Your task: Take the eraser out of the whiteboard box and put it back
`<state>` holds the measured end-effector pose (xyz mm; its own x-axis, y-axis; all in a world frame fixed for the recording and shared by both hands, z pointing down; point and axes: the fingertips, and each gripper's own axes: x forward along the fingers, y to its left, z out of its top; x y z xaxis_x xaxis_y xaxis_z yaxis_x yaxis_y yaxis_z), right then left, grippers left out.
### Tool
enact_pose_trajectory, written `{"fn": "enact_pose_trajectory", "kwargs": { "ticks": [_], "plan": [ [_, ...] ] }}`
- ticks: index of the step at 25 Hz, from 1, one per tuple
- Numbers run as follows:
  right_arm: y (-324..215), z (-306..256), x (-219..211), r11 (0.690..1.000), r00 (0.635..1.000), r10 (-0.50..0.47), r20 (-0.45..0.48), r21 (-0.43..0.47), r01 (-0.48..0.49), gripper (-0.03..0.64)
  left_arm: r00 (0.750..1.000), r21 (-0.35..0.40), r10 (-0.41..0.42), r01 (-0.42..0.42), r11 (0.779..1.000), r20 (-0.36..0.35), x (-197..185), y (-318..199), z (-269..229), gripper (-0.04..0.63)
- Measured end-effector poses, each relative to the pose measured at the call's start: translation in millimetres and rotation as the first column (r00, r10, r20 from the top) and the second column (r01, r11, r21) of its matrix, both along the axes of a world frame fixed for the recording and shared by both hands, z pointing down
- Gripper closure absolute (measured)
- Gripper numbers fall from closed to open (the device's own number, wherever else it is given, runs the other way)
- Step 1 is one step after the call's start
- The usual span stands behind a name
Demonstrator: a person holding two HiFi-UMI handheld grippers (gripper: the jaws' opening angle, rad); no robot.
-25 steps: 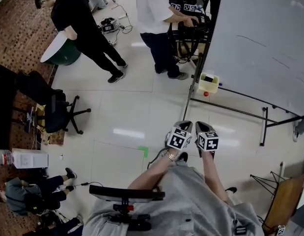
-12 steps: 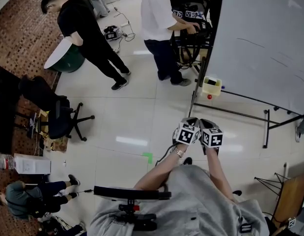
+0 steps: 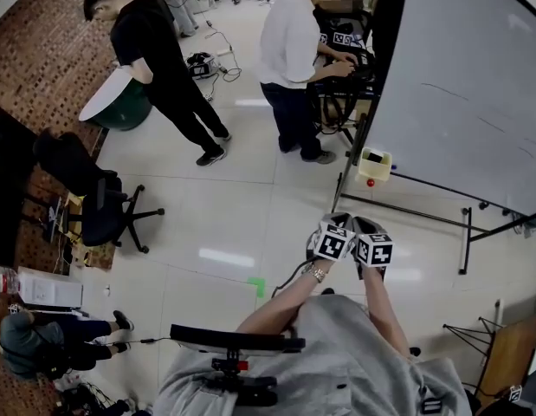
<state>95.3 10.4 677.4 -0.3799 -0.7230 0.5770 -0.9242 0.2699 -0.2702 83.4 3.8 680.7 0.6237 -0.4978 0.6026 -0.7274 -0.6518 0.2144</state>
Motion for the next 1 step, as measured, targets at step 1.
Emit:
{"fn": "enact_pose_trajectory", "kwargs": {
  "ticks": [1],
  "plan": [
    [1.9,0.0,0.3,1.000,1.000,0.003,0.000,-0.003,-0.003,0.615,1.000,-0.002,0.004,-0.004,1.000,0.003,0.6,1.8,0.5,0.592]
  ]
}}
